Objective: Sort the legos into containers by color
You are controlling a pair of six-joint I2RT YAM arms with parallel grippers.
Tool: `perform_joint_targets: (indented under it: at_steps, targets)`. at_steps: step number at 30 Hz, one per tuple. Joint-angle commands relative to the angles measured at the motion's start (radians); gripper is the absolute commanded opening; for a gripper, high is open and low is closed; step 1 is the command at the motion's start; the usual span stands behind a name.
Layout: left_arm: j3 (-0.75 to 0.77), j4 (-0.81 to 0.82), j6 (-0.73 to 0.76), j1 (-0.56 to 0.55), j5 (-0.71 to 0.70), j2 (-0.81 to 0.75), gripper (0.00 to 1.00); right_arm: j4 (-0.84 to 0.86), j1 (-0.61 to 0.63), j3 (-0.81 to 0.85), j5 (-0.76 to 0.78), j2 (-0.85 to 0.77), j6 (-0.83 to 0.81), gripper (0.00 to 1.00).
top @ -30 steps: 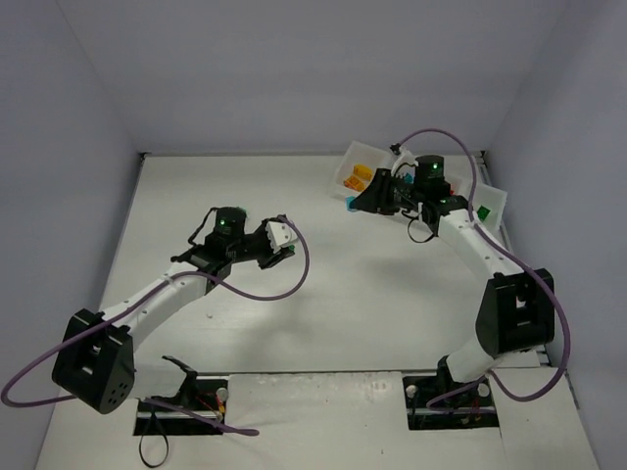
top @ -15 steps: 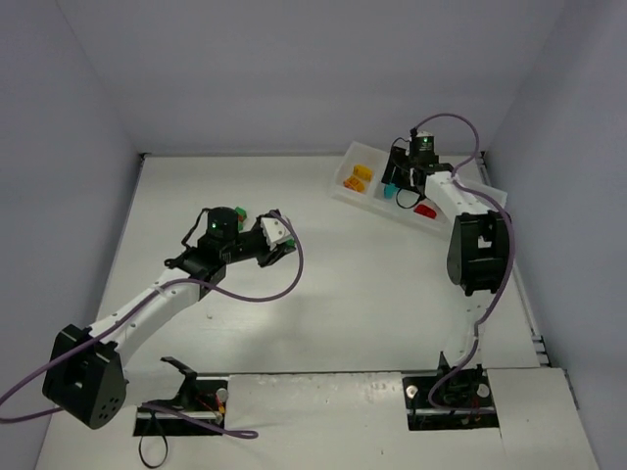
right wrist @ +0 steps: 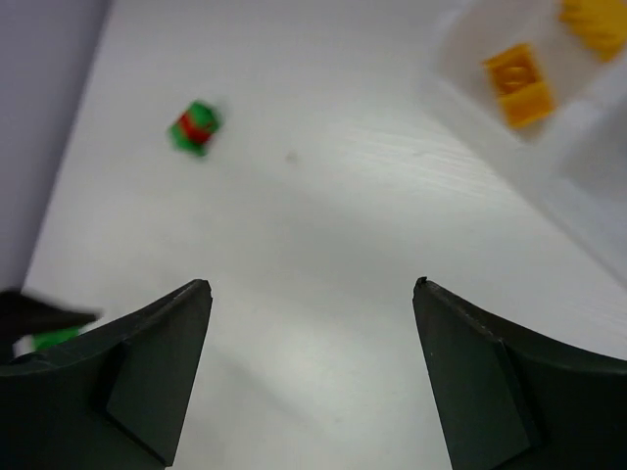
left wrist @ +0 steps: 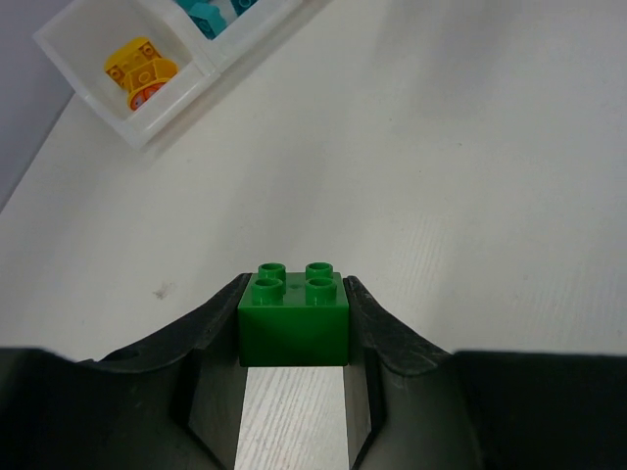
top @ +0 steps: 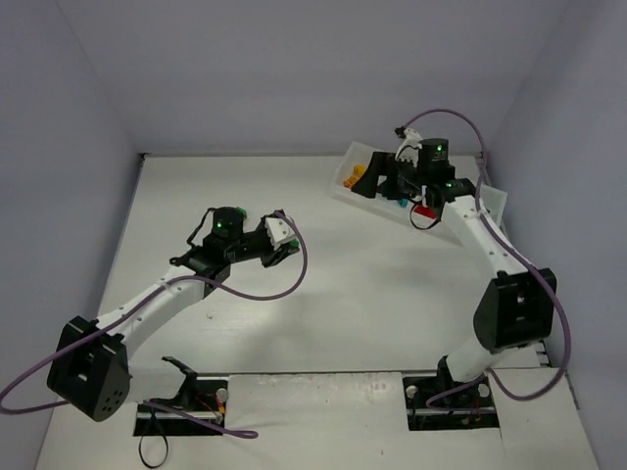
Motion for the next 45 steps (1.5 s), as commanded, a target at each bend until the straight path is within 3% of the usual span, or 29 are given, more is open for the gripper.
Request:
perform_joint_targets:
  at_steps: [1, 7, 21, 28, 32, 34, 35, 37, 41, 42, 43, 45]
  targets:
    - [0.068, 0.097, 0.015, -0.014, 0.04, 0.016, 0.0, 0.04, 0.085, -0.082, -0.318, -0.121, -0.001, 0.8]
    - [0.1, 0.102, 0.03, -0.042, 0.042, 0.042, 0.0, 0.092, 0.272, -0.155, -0.354, -0.172, 0.07, 0.82]
    - [0.122, 0.137, 0.003, -0.065, 0.057, 0.051, 0.0, 0.209, 0.355, -0.159, -0.317, -0.127, 0.137, 0.84]
    - [0.117, 0.154, -0.01, -0.071, 0.053, 0.05, 0.0, 0.237, 0.38, -0.153, -0.309, -0.097, 0.145, 0.76]
    - [0.117, 0.165, -0.019, -0.074, 0.051, 0.051, 0.0, 0.238, 0.381, -0.164, -0.298, -0.084, 0.144, 0.66]
    - [0.115, 0.163, -0.02, -0.074, 0.051, 0.051, 0.0, 0.238, 0.381, -0.172, -0.282, -0.084, 0.137, 0.51]
    - [0.114, 0.162, -0.019, -0.074, 0.045, 0.053, 0.0, 0.238, 0.381, -0.176, -0.263, -0.089, 0.134, 0.32]
    - [0.106, 0.16, -0.02, -0.074, 0.033, 0.059, 0.01, 0.238, 0.377, -0.182, -0.231, -0.103, 0.127, 0.05]
    - [0.05, 0.242, -0.08, -0.071, -0.021, 0.053, 0.29, 0.221, 0.331, -0.196, -0.134, -0.123, 0.125, 0.0]
    - [0.034, 0.257, -0.106, -0.071, -0.063, 0.05, 0.45, 0.205, 0.311, -0.204, -0.072, -0.133, 0.124, 0.0]
    - [0.014, 0.263, -0.123, -0.071, -0.096, 0.039, 0.54, 0.198, 0.26, -0.21, -0.041, -0.139, 0.125, 0.0]
    - [0.003, 0.258, -0.175, -0.069, -0.195, 0.03, 0.66, 0.175, 0.196, -0.224, 0.042, -0.156, 0.125, 0.0]
